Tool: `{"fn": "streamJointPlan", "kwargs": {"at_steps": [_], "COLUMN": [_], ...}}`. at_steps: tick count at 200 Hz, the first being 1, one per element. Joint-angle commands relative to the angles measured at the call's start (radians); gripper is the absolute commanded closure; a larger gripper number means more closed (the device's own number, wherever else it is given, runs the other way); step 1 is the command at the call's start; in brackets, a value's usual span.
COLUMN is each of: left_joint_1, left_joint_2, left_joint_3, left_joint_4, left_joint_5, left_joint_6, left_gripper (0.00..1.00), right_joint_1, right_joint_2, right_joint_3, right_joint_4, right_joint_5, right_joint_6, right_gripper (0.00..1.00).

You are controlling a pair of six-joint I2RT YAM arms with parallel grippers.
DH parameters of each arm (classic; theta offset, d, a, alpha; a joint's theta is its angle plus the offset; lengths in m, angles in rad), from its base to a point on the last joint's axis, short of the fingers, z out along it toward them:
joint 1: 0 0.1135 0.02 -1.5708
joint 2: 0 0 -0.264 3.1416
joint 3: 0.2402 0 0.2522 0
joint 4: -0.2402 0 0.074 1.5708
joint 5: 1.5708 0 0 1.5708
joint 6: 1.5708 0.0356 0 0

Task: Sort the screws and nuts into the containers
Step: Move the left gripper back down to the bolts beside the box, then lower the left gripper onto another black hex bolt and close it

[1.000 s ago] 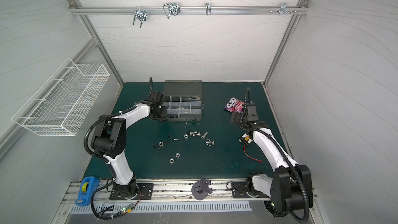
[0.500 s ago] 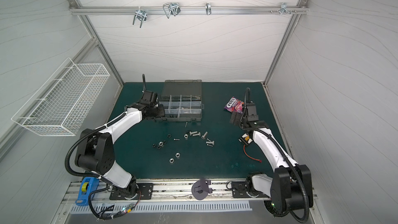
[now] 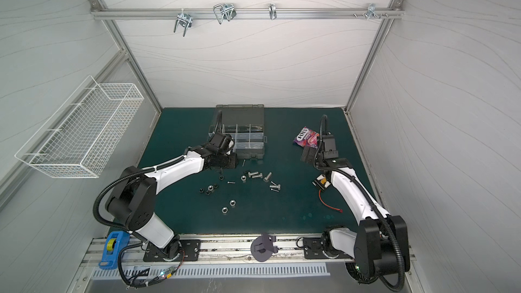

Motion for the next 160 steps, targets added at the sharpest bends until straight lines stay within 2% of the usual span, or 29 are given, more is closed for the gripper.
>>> {"fn": "streamJointPlan", "kwargs": {"at_steps": [1, 36, 160], "left_joint_1": [-0.045, -0.073, -0.086], "left_joint_2": [0.051, 0.097, 0.167], "left_joint_3": [0.025, 0.046, 0.066], "left_joint_4": [0.023, 0.013, 0.020], "left_joint_5": [-0.011, -0.046, -0.002], "left_joint_6": [0.050, 0.059, 0.062], "left_gripper": [0.57, 0.55, 0.55], "right_joint_1": [0.006, 0.006, 0.006], "right_joint_2": [0.004, 0.004, 0.010], "right_joint_3": [0.003, 0.002, 0.005], "right_joint_4": [-0.012, -0.011, -0.009], "right_joint_5": [0.003, 0.003, 0.002], "right_joint_6": [0.002, 0.004, 0.005], "right_gripper": [0.01, 0.01, 0.01]}}
